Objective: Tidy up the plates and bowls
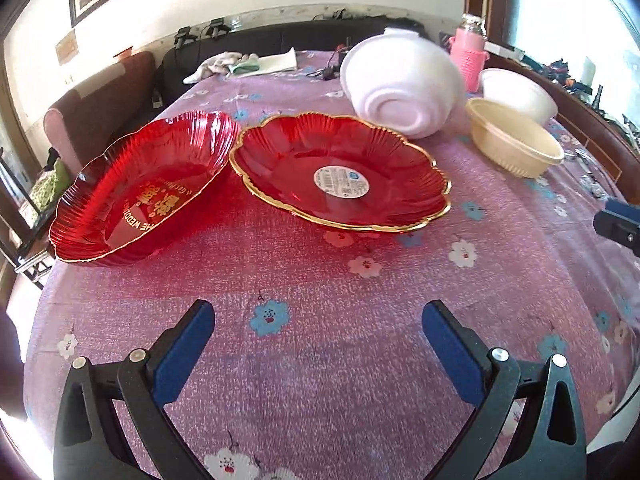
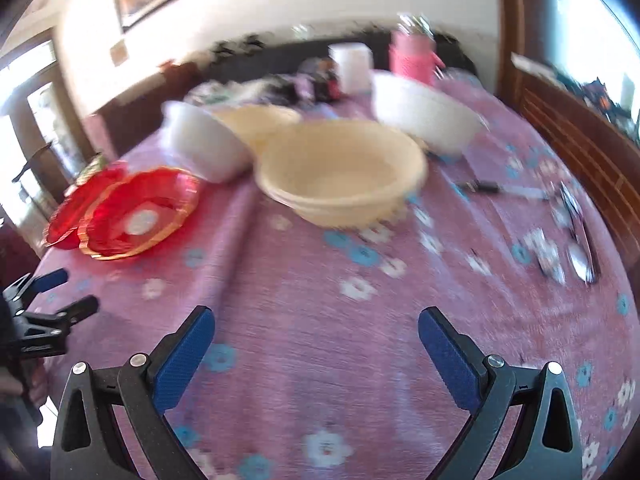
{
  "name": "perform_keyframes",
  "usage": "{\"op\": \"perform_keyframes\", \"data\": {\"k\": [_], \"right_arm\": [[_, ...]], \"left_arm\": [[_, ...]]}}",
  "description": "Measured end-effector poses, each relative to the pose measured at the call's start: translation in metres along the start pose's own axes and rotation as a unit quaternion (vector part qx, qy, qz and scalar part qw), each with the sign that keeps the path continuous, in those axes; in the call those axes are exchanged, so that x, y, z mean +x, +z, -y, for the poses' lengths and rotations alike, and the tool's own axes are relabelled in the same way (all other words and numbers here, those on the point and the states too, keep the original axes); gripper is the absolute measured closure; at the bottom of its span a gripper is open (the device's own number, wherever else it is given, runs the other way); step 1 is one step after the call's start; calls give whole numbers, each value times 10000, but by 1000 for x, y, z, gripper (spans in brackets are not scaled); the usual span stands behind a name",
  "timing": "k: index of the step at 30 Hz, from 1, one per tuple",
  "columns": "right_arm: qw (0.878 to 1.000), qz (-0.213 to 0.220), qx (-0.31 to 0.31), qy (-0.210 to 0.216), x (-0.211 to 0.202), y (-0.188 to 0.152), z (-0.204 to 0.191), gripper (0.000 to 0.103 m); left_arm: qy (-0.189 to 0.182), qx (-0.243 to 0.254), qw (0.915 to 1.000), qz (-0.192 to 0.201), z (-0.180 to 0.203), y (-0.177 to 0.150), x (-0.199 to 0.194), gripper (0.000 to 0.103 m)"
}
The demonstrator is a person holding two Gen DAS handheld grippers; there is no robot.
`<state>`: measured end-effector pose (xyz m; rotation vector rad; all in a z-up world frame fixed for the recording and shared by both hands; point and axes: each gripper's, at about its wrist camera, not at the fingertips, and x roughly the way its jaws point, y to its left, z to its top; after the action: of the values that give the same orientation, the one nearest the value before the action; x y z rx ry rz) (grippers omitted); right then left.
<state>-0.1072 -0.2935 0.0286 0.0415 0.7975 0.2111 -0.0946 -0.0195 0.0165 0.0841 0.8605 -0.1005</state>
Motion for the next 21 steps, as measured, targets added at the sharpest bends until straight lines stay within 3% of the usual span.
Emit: {"op": "perform_keyframes", "data": {"k": [8,15,21], "right_arm": [[9945,721,-670,357,-22,14,-54,0],[9892,752,-949,830,-18,33,-101,0],[9870,412,-980,1202,0,49,-132,1]], "left_arm": [[-142,-310,9989,323,-25,-5,-22,0],[-58,-611,9966,544,-59,-14,-35,0],[-5,-823,9944,663,-88,-18,-42,0]]}}
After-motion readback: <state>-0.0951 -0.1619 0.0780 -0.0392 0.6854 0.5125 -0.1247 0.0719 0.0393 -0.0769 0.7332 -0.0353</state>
